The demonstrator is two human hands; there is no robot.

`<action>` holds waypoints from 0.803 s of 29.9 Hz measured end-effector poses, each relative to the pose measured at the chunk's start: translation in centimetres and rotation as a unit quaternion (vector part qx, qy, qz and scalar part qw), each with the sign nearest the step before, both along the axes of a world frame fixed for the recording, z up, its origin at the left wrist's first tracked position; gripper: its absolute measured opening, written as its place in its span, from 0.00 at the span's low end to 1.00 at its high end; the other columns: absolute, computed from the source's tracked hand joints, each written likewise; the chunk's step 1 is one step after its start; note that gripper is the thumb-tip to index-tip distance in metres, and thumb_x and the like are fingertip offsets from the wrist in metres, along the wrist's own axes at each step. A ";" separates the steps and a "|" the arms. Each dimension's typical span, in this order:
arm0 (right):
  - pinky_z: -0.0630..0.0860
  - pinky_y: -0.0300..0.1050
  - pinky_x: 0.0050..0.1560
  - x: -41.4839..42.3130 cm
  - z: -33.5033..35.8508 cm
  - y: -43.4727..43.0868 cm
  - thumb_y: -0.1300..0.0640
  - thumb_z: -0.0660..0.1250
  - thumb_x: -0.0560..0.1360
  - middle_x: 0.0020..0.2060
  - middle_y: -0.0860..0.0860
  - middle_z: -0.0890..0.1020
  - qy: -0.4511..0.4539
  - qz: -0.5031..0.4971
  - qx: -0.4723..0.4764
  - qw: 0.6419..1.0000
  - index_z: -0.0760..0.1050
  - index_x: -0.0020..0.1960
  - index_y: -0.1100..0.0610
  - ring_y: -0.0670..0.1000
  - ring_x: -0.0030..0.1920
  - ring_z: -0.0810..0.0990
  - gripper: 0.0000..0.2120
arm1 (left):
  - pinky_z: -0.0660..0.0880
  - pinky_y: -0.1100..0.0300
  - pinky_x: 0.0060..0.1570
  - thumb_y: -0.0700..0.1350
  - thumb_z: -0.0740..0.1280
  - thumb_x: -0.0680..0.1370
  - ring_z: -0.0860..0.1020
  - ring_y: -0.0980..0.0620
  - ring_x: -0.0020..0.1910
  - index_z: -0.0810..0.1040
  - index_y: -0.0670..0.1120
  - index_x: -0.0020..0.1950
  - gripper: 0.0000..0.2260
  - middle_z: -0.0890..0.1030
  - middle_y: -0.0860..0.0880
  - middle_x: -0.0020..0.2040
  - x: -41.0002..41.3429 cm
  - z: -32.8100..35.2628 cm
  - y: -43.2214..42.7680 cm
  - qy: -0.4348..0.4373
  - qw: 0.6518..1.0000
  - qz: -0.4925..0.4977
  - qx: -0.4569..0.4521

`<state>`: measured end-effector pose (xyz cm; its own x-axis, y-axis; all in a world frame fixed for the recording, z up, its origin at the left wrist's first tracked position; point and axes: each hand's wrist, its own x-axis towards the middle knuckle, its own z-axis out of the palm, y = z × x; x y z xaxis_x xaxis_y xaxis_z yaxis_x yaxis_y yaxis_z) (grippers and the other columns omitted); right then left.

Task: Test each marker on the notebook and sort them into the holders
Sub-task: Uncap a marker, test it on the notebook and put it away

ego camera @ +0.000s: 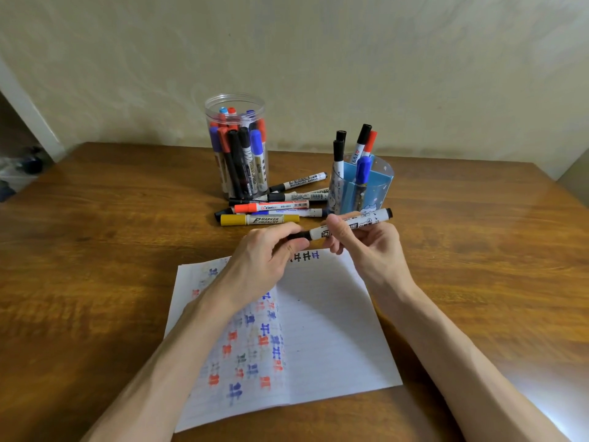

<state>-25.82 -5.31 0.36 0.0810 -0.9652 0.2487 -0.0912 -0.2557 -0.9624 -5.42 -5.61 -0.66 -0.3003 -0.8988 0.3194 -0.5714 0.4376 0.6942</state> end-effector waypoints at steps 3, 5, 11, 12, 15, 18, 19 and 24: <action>0.78 0.53 0.55 -2.5 0.3 -0.5 0.49 0.70 0.82 0.39 0.56 0.84 -0.052 -0.063 0.020 0.996 0.81 0.43 0.60 0.56 0.43 0.82 0.16 | 0.79 0.67 0.47 0.47 0.61 0.86 0.80 0.66 0.44 0.81 0.48 0.53 0.10 0.81 0.65 0.40 2.5 0.4 -0.2 0.057 0.997 0.018 0.053; 0.78 0.55 0.54 -3.7 0.2 -0.9 0.48 0.71 0.81 0.38 0.54 0.83 -0.064 -0.102 0.028 0.992 0.81 0.45 0.63 0.53 0.42 0.80 0.18 | 0.75 0.71 0.45 0.45 0.61 0.85 0.79 0.68 0.41 0.80 0.48 0.54 0.08 0.79 0.68 0.38 4.0 0.5 -0.3 0.082 0.994 0.046 0.048; 0.83 0.53 0.47 -1.4 -0.8 -1.2 0.48 0.69 0.82 0.39 0.56 0.87 -0.011 -0.066 0.095 0.993 0.79 0.55 0.58 0.55 0.39 0.84 0.13 | 0.75 0.72 0.48 0.55 0.63 0.80 0.79 0.66 0.54 0.80 0.53 0.62 0.14 0.81 0.65 0.51 2.0 -0.1 -0.3 0.041 0.997 0.041 0.043; 0.83 0.52 0.46 -1.4 -0.9 -1.2 0.49 0.70 0.82 0.40 0.57 0.87 -0.004 -0.051 0.091 0.994 0.80 0.55 0.58 0.55 0.40 0.85 0.11 | 0.75 0.72 0.49 0.57 0.62 0.79 0.78 0.66 0.55 0.80 0.53 0.63 0.16 0.81 0.63 0.53 1.9 -0.3 -0.2 0.028 0.998 0.040 0.039; 0.82 0.43 0.44 -1.6 -1.5 -1.0 0.55 0.74 0.80 0.41 0.55 0.88 0.028 -0.035 0.072 0.996 0.83 0.56 0.59 0.50 0.41 0.86 0.08 | 0.78 0.66 0.52 0.58 0.61 0.80 0.78 0.63 0.56 0.79 0.53 0.64 0.17 0.82 0.59 0.55 1.9 -0.7 -0.1 -0.028 0.998 0.043 0.021; 0.81 0.39 0.42 -1.6 -1.8 -1.2 0.56 0.74 0.80 0.40 0.52 0.88 0.043 -0.043 0.061 0.996 0.83 0.56 0.59 0.46 0.40 0.85 0.08 | 0.79 0.60 0.53 0.58 0.61 0.81 0.78 0.61 0.56 0.79 0.54 0.65 0.16 0.82 0.59 0.57 2.0 -1.0 -0.1 -0.057 0.997 0.050 0.009; 0.80 0.39 0.41 -1.6 -1.9 -1.3 0.55 0.73 0.81 0.40 0.51 0.87 0.057 -0.051 0.055 0.996 0.82 0.56 0.59 0.44 0.40 0.84 0.08 | 0.80 0.60 0.53 0.58 0.61 0.81 0.79 0.61 0.56 0.79 0.54 0.65 0.16 0.82 0.58 0.57 2.0 -1.0 -0.1 -0.064 0.997 0.051 0.005; 0.82 0.44 0.38 -1.4 -2.6 -1.8 0.55 0.71 0.81 0.41 0.49 0.86 0.124 -0.085 0.022 0.988 0.79 0.53 0.54 0.46 0.39 0.85 0.03 | 0.80 0.60 0.52 0.58 0.61 0.81 0.79 0.60 0.55 0.79 0.53 0.65 0.18 0.83 0.57 0.56 1.9 -1.1 -0.2 -0.082 0.995 0.049 -0.003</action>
<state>-27.22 -7.10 -2.22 -0.0296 -0.9796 0.1988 -0.3644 -0.1746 -0.9147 -3.50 -5.80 -1.72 -0.2605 -0.9245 0.2783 -0.7164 0.3783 0.5862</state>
